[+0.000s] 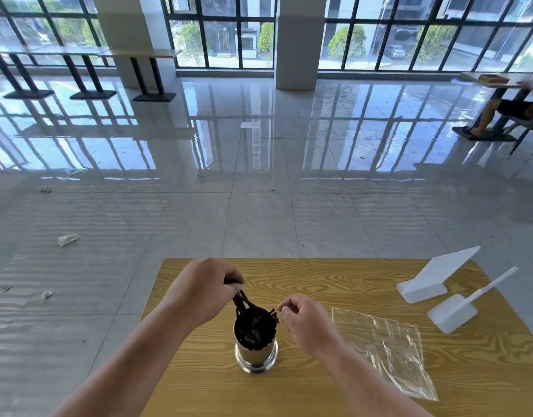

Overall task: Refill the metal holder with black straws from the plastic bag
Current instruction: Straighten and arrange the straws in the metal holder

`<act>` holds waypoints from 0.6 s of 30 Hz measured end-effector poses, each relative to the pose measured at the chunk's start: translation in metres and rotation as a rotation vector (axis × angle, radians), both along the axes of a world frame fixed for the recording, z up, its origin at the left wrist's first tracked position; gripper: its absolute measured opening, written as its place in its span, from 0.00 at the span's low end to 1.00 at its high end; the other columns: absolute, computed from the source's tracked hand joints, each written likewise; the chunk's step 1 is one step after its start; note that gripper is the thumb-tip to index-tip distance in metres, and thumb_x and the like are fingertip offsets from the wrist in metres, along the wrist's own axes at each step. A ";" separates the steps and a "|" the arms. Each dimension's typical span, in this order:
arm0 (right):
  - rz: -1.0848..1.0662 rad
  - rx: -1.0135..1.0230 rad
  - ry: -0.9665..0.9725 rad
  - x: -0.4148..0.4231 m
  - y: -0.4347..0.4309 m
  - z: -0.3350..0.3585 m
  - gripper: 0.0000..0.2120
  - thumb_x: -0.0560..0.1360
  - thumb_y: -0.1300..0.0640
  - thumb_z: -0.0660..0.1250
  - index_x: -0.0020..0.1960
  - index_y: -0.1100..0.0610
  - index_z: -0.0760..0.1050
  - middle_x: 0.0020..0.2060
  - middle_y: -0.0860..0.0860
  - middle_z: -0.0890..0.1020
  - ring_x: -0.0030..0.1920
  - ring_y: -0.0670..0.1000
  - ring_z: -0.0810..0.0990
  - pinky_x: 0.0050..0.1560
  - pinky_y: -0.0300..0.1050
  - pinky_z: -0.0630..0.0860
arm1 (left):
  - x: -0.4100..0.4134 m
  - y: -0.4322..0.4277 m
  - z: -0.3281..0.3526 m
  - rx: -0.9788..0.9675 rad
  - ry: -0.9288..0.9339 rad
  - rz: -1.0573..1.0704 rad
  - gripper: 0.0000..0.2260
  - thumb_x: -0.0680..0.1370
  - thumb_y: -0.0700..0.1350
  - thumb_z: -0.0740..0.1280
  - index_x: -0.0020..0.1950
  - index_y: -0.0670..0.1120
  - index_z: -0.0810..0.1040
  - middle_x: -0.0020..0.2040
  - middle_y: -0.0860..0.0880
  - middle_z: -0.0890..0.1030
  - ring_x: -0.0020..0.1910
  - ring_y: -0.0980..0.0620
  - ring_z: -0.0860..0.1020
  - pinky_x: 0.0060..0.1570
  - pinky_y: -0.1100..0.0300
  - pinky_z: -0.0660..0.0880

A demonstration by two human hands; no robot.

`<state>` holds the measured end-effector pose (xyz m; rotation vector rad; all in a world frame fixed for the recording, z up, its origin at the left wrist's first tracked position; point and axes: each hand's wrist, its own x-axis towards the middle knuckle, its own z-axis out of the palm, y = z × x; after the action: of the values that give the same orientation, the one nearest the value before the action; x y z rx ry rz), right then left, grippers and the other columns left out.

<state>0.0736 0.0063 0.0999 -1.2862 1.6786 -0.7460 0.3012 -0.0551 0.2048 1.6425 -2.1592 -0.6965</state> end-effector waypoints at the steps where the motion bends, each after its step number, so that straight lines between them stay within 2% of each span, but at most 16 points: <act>1: -0.010 0.005 -0.026 -0.002 0.000 0.000 0.09 0.83 0.57 0.64 0.48 0.50 0.83 0.27 0.46 0.79 0.27 0.46 0.70 0.28 0.45 0.68 | 0.003 -0.001 0.003 0.002 0.017 0.005 0.08 0.74 0.48 0.77 0.40 0.62 0.84 0.37 0.72 0.82 0.40 0.71 0.81 0.36 0.71 0.72; 3: -0.028 0.014 -0.068 -0.006 0.000 0.001 0.09 0.83 0.58 0.64 0.49 0.51 0.83 0.28 0.48 0.79 0.29 0.49 0.71 0.31 0.49 0.69 | 0.007 -0.003 0.009 -0.007 0.032 0.025 0.09 0.73 0.49 0.78 0.39 0.63 0.83 0.37 0.73 0.81 0.39 0.70 0.81 0.37 0.69 0.74; 5: -0.051 0.011 -0.077 -0.009 0.000 0.002 0.09 0.83 0.59 0.64 0.49 0.52 0.83 0.29 0.52 0.80 0.30 0.50 0.72 0.31 0.50 0.69 | 0.012 -0.005 0.014 -0.015 0.061 0.058 0.08 0.72 0.49 0.78 0.39 0.62 0.84 0.36 0.69 0.83 0.37 0.66 0.83 0.40 0.61 0.80; 7: -0.086 0.010 -0.076 -0.013 0.001 0.003 0.10 0.82 0.60 0.64 0.48 0.53 0.83 0.33 0.58 0.83 0.29 0.49 0.71 0.29 0.46 0.69 | 0.018 -0.008 0.018 -0.051 0.100 0.084 0.07 0.72 0.48 0.79 0.40 0.61 0.85 0.35 0.66 0.84 0.37 0.64 0.83 0.44 0.56 0.83; 9: -0.126 0.020 -0.101 -0.018 0.003 0.005 0.11 0.82 0.62 0.64 0.46 0.55 0.83 0.33 0.57 0.83 0.26 0.47 0.70 0.27 0.43 0.67 | 0.024 -0.011 0.024 -0.107 0.148 0.112 0.09 0.72 0.47 0.79 0.39 0.61 0.85 0.34 0.65 0.84 0.35 0.64 0.83 0.43 0.58 0.81; 11: -0.115 0.069 -0.222 -0.022 0.006 0.009 0.11 0.80 0.62 0.63 0.46 0.58 0.84 0.34 0.55 0.83 0.27 0.47 0.71 0.28 0.44 0.67 | 0.027 -0.012 0.027 -0.152 0.242 0.158 0.11 0.73 0.45 0.80 0.39 0.61 0.85 0.33 0.62 0.85 0.35 0.64 0.83 0.41 0.61 0.78; 13: 0.001 0.169 -0.401 -0.018 0.009 0.016 0.12 0.78 0.57 0.64 0.52 0.61 0.84 0.38 0.57 0.84 0.30 0.49 0.75 0.28 0.43 0.71 | 0.025 -0.013 0.026 -0.149 0.417 0.205 0.10 0.73 0.42 0.79 0.40 0.57 0.87 0.34 0.57 0.87 0.36 0.60 0.86 0.43 0.58 0.80; 15: 0.134 0.270 -0.558 -0.009 0.010 0.024 0.20 0.78 0.48 0.70 0.63 0.60 0.81 0.50 0.59 0.87 0.37 0.51 0.81 0.34 0.44 0.78 | 0.020 -0.012 0.023 -0.088 0.622 0.221 0.10 0.74 0.38 0.78 0.42 0.54 0.89 0.37 0.51 0.88 0.38 0.53 0.88 0.43 0.57 0.83; 17: 0.185 0.322 -0.695 0.003 0.006 0.032 0.33 0.75 0.38 0.75 0.71 0.57 0.74 0.63 0.60 0.84 0.46 0.55 0.85 0.44 0.48 0.84 | 0.013 -0.010 0.017 0.016 0.836 0.211 0.10 0.74 0.37 0.78 0.44 0.53 0.89 0.40 0.46 0.89 0.39 0.51 0.88 0.42 0.62 0.83; 18: 0.176 0.323 -0.780 0.007 0.002 0.037 0.39 0.72 0.35 0.78 0.73 0.55 0.71 0.66 0.61 0.82 0.49 0.57 0.86 0.47 0.50 0.84 | 0.010 -0.009 0.012 0.085 0.933 0.208 0.07 0.73 0.39 0.78 0.45 0.51 0.90 0.42 0.44 0.89 0.40 0.50 0.88 0.42 0.64 0.83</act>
<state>0.0807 0.0083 0.1372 -0.7536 0.9831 -0.7083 0.3108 -0.0638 0.2170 1.1786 -1.2866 -1.1908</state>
